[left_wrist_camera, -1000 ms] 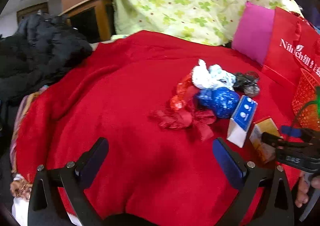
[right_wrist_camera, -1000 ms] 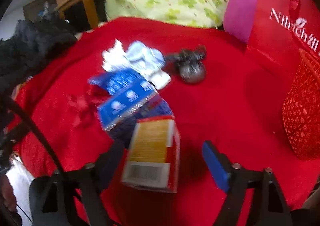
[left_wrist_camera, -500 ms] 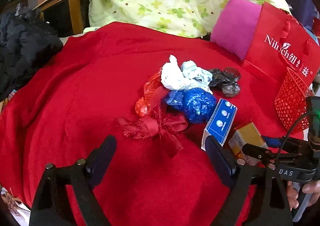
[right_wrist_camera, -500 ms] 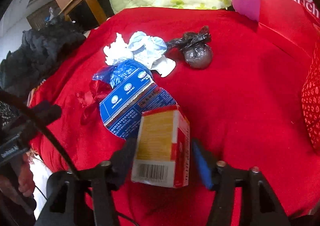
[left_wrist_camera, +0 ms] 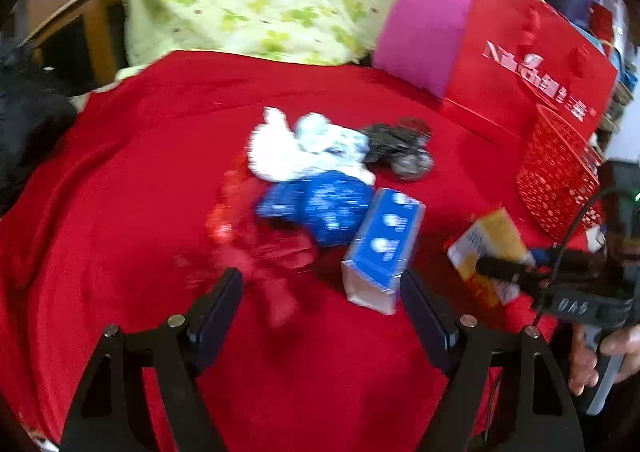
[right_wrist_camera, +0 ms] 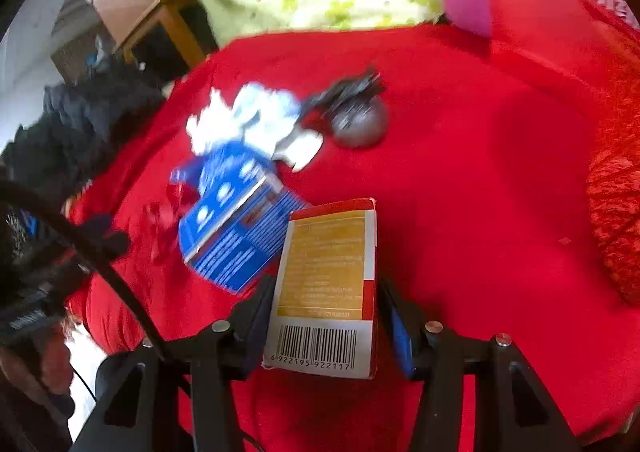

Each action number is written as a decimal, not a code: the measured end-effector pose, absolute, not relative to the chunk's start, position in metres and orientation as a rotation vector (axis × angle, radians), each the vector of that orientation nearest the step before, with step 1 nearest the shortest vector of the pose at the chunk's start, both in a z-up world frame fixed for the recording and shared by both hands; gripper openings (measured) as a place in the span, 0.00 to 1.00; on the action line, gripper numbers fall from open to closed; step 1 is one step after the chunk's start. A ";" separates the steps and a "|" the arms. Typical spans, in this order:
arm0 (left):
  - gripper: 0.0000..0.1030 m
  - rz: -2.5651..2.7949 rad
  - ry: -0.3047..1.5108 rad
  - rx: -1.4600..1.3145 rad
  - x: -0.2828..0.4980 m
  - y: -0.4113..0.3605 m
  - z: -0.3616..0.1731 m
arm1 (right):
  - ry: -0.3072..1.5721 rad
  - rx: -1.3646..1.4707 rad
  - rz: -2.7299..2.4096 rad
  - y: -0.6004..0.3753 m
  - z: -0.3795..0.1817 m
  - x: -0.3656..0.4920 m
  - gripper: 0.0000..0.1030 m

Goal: Collect trash
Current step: 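Carry both boxes over the red mesh basket and open both tools, then bring both tools back over the trash pile on the cloth, then close the right tool on the blue plastic bag and lift it, then carry the blue bag to the basket with the right tool while the left tool grasps the red ribbon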

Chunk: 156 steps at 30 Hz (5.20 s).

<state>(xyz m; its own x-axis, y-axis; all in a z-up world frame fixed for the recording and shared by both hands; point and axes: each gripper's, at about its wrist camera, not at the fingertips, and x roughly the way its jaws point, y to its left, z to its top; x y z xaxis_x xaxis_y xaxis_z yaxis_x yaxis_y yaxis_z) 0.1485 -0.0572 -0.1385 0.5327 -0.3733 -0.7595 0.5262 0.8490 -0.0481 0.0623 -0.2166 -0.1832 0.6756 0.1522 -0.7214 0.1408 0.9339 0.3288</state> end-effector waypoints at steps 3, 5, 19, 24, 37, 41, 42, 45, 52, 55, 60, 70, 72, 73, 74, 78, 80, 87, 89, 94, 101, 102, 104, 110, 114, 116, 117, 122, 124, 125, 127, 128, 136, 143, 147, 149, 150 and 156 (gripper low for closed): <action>0.79 -0.573 0.879 0.195 0.156 -0.080 -0.149 | 0.736 0.358 -0.022 -0.234 -0.169 0.047 0.52; 0.79 -0.580 0.897 0.198 0.161 -0.092 -0.158 | 0.696 0.352 -0.024 -0.240 -0.163 0.042 0.52; 0.48 -0.555 0.912 0.214 0.147 -0.129 -0.175 | 0.468 0.395 0.041 -0.264 -0.125 -0.004 0.52; 0.48 -0.591 0.830 0.230 0.122 -0.143 -0.140 | 0.339 0.383 0.033 -0.274 -0.102 -0.032 0.52; 0.48 -0.820 0.625 0.218 0.085 -0.270 -0.032 | 0.128 0.638 -0.290 -0.388 -0.090 -0.101 0.53; 0.49 -0.886 0.637 0.238 0.080 -0.319 -0.032 | 0.163 0.708 -0.350 -0.415 -0.103 -0.104 0.53; 0.49 -0.893 0.641 0.247 0.080 -0.329 -0.035 | 0.171 0.723 -0.362 -0.421 -0.106 -0.105 0.53; 0.50 -0.913 0.674 0.261 0.081 -0.358 -0.046 | 0.173 0.779 -0.396 -0.438 -0.114 -0.112 0.56; 0.62 -0.899 0.722 0.269 0.078 -0.373 -0.063 | 0.136 0.789 -0.416 -0.447 -0.115 -0.125 0.70; 0.62 -0.885 0.707 0.260 0.075 -0.356 -0.059 | 0.104 0.770 -0.391 -0.440 -0.110 -0.125 0.70; 0.63 -0.825 0.677 0.248 0.067 -0.312 -0.057 | 0.027 0.635 -0.303 -0.404 -0.089 -0.120 0.70; 0.63 -0.510 0.735 0.188 0.073 -0.134 -0.083 | 0.106 0.423 -0.037 -0.303 -0.072 -0.067 0.70; 0.63 -0.425 0.744 0.170 0.076 -0.097 -0.091 | 0.145 0.393 -0.007 -0.287 -0.075 -0.054 0.70; 0.63 -0.373 0.747 0.161 0.076 -0.074 -0.096 | 0.168 0.377 0.009 -0.278 -0.077 -0.046 0.70; 0.63 -0.340 0.747 0.157 0.077 -0.061 -0.099 | 0.189 0.368 0.026 -0.270 -0.079 -0.039 0.70; 0.63 -0.221 0.750 0.138 0.079 -0.012 -0.112 | 0.249 0.354 0.068 -0.249 -0.089 -0.017 0.70; 0.63 -0.192 0.757 0.117 0.083 0.002 -0.117 | 0.278 0.345 0.081 -0.240 -0.094 -0.005 0.70; 0.63 -0.157 0.788 0.077 0.094 0.021 -0.134 | 0.402 0.339 0.166 -0.208 -0.112 0.034 0.70; 0.63 -0.151 0.806 0.071 0.099 0.024 -0.138 | 0.451 0.340 0.203 -0.200 -0.116 0.049 0.70; 0.64 -0.148 0.815 0.060 0.114 0.028 -0.140 | 0.613 0.336 0.301 -0.178 -0.137 0.108 0.70; 0.64 -0.202 0.862 0.039 0.158 0.026 -0.150 | 0.751 0.317 0.341 -0.155 -0.165 0.179 0.70; 0.64 -0.205 0.868 0.036 0.162 0.026 -0.152 | 0.762 0.301 0.333 -0.152 -0.170 0.187 0.70; 0.64 -0.227 0.873 0.027 0.169 0.025 -0.154 | 0.793 0.298 0.330 -0.148 -0.183 0.202 0.70; 0.64 -0.297 0.897 0.003 0.187 0.021 -0.162 | 0.853 0.301 0.299 -0.148 -0.203 0.218 0.55; 0.64 -0.343 0.914 -0.016 0.199 0.012 -0.166 | 0.863 0.276 0.284 -0.153 -0.197 0.207 0.47; 0.63 -0.357 0.927 -0.024 0.206 0.007 -0.170 | 0.868 0.297 0.282 -0.161 -0.194 0.200 0.46; 0.63 -0.362 0.934 -0.027 0.208 0.005 -0.172 | 0.864 0.308 0.280 -0.166 -0.192 0.196 0.45; 0.64 -0.386 0.949 -0.013 0.217 -0.011 -0.183 | 0.834 0.361 0.269 -0.187 -0.180 0.171 0.45; 0.63 -0.397 0.963 -0.015 0.220 -0.016 -0.189 | 0.828 0.377 0.257 -0.195 -0.177 0.159 0.45; 0.63 -0.401 0.973 -0.016 0.222 -0.017 -0.192 | 0.825 0.387 0.254 -0.197 -0.176 0.155 0.45; 0.58 -0.398 0.984 -0.027 0.224 -0.018 -0.197 | 0.814 0.411 0.247 -0.204 -0.173 0.145 0.45; 0.49 -0.400 0.986 -0.032 0.223 -0.019 -0.198 | 0.807 0.415 0.242 -0.207 -0.171 0.141 0.45; 0.02 -0.433 0.980 -0.043 0.201 -0.025 -0.192 | 0.732 0.455 0.187 -0.229 -0.158 0.107 0.45; 0.02 -0.457 0.918 -0.025 0.164 -0.023 -0.175 | 0.663 0.511 0.150 -0.247 -0.145 0.074 0.45; 0.19 -0.405 0.923 -0.008 0.171 -0.015 -0.174 | 0.649 0.529 0.141 -0.251 -0.144 0.063 0.45; 0.62 -0.369 0.927 -0.014 0.187 -0.015 -0.175 | 0.651 0.536 0.136 -0.254 -0.146 0.061 0.45; 0.66 -0.359 0.918 -0.018 0.193 -0.016 -0.176 | 0.653 0.540 0.134 -0.255 -0.147 0.061 0.45; 0.66 -0.383 0.931 -0.008 0.219 -0.036 -0.186 | 0.674 0.546 0.125 -0.258 -0.158 0.067 0.45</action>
<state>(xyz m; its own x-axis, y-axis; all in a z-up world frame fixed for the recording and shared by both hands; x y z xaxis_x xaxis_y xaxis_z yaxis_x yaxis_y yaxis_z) 0.2191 -0.0355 -0.1858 0.5349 -0.3251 -0.7798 0.3182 0.9326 -0.1705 0.0668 -0.2584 -0.1578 0.7798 0.2819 -0.5589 0.0630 0.8529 0.5182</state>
